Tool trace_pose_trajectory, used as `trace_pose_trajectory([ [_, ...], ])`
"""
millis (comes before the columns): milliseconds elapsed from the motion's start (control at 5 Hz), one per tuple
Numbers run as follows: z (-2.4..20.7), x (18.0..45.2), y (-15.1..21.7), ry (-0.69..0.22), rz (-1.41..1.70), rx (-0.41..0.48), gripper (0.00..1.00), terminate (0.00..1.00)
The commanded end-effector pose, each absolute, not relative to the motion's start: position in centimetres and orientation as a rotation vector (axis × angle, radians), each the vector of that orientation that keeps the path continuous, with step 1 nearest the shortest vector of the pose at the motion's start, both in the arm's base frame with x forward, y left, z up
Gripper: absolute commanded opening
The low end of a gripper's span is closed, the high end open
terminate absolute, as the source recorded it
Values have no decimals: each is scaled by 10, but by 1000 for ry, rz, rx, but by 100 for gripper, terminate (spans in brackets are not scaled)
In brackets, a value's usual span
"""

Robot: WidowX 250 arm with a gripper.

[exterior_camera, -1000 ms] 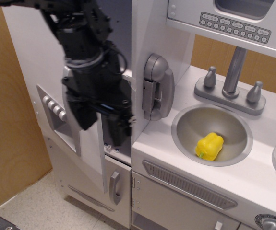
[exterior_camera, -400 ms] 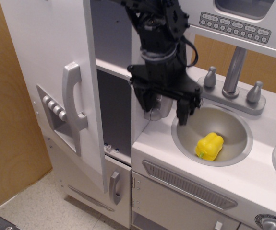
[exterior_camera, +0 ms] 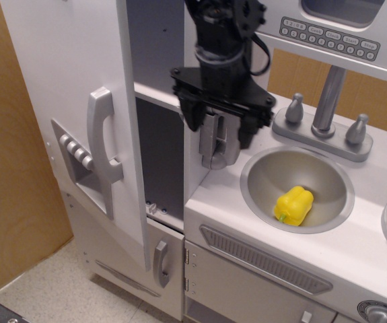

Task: Open fridge

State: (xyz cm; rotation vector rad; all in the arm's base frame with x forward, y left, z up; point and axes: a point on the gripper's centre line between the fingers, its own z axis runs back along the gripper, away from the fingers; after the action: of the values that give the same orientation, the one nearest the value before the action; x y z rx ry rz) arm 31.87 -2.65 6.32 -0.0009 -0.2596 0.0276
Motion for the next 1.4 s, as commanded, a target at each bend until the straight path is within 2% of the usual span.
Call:
trace_pose_trajectory([
  [0, 93, 316, 16, -353, 101, 57, 100, 0],
  [200, 93, 302, 32, -318, 94, 55, 100, 0],
  [600, 84, 264, 69, -323, 32, 100, 100, 0],
  [800, 79, 246, 100, -285, -3, 129, 100, 0],
  [1000, 74, 249, 131, -282, 26, 179, 100, 0],
  [1200, 76, 275, 155, -300, 114, 185, 100, 0],
])
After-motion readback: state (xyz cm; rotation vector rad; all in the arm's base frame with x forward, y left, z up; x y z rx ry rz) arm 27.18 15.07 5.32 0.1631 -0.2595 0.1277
